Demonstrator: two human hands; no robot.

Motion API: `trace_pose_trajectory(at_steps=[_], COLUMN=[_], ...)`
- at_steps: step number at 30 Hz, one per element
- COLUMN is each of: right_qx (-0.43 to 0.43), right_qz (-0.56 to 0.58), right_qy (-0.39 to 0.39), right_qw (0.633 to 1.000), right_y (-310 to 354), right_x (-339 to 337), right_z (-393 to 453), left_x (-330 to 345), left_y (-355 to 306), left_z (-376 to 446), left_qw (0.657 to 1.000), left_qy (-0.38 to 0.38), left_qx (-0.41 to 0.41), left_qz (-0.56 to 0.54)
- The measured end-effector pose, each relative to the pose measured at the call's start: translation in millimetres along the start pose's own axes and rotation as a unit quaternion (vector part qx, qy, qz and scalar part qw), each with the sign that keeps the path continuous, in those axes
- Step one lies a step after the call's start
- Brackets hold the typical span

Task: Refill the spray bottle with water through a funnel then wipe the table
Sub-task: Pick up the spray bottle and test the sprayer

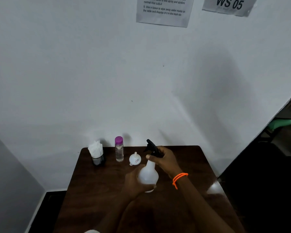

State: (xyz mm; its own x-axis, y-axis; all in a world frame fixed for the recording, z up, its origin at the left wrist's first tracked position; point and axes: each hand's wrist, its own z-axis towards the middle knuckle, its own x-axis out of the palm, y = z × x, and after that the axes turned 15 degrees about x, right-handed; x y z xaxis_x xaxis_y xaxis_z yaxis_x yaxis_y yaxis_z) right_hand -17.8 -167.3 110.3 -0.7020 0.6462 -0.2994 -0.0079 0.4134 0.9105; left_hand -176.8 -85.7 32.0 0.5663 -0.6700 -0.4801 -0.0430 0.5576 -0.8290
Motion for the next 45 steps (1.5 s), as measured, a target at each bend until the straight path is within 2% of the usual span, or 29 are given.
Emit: trace_pose_trajectory(at_steps=[3,7,21,29,37,41,45], right_qx=[-0.007,-0.014,0.002,0.013,0.069,0.042,0.037], right_qz=[-0.012,-0.012,0.012,0.036,0.102,0.039,0.068], right_qy=[-0.05,-0.045,0.098,0.071,0.142,0.07,0.041], right_qw=[0.999,0.999,0.995,0.997,0.982,0.996,0.996], right_y=[2,7,16,7,9,9,6], right_x=[-2,-4,-19,-23,-27,-15,-12], right_z=[4,5,4,5,1,-2,2], left_x=[4,7,-3,-6,-5,-5,-4], left_y=[0,1,2,3,5,4,3], left_z=[0,3,6,5,1,2,4], left_qw=[1.0,1.0,0.999,0.999,0.999,0.999,0.999], left_qy=[-0.003,-0.01,0.031,0.042,0.032,0.039,0.04], left_qx=[0.001,0.001,-0.013,-0.014,-0.01,-0.005,-0.005], left_qz=[-0.004,-0.01,-0.018,-0.01,-0.019,-0.018,-0.019])
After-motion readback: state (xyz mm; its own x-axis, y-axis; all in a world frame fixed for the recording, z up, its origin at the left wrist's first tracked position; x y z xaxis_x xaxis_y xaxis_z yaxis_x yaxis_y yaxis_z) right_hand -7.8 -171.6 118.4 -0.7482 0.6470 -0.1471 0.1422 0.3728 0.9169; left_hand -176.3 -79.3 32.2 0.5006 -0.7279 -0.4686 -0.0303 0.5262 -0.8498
